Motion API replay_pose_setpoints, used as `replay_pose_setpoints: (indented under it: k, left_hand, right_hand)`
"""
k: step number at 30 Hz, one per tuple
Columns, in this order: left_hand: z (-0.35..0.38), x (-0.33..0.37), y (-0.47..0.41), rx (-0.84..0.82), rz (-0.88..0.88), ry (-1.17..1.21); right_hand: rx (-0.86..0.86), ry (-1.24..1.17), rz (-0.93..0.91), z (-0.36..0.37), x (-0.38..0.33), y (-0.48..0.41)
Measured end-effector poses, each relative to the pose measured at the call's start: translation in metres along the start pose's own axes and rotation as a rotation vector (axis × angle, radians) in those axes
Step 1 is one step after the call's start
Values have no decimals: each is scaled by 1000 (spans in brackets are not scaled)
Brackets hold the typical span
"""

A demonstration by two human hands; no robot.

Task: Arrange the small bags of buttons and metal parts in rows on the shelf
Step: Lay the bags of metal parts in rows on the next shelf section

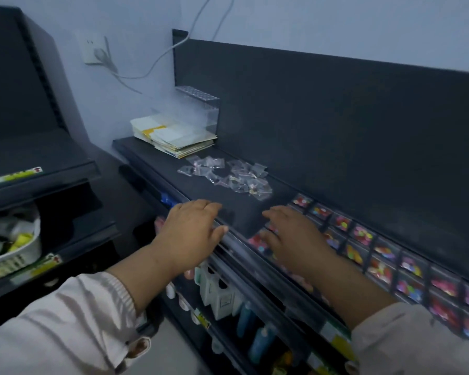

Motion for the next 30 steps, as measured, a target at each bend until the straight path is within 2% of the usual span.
replay_pose_setpoints:
  k: [4,10,14,17,21,30]
  left_hand:
    - [3,-30,-29,-7,-84,-12]
    - [8,-75,-88,-24,-352,112]
    - [22,-105,-118,15,-420,160]
    - [35,-133,-140,-17,-437,132]
    - [56,-171,-171,-39,-364,60]
    - [93,-228,-234,-68,59,107]
  right_hand:
    - [-7,-45,-14,13,-3,-50]
    - [-23,-152,-36,30,-2,-138]
    - [-14,-203,-4,42,1,-184]
    - [-23,-197,28,54,0,-212]
    - [2,-162,50,70,-6,-242]
    - [26,-156,259,107,-15,-295]
Point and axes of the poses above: each hand's wrist, its own y-axis away from the middle knuckle, its own z-axis out of the palm, x = y × z, the point moved 1 cm from there along -y, towards the middle knuckle, and after that the axes turned 4 degrees about -y, right-handed, at the moved point
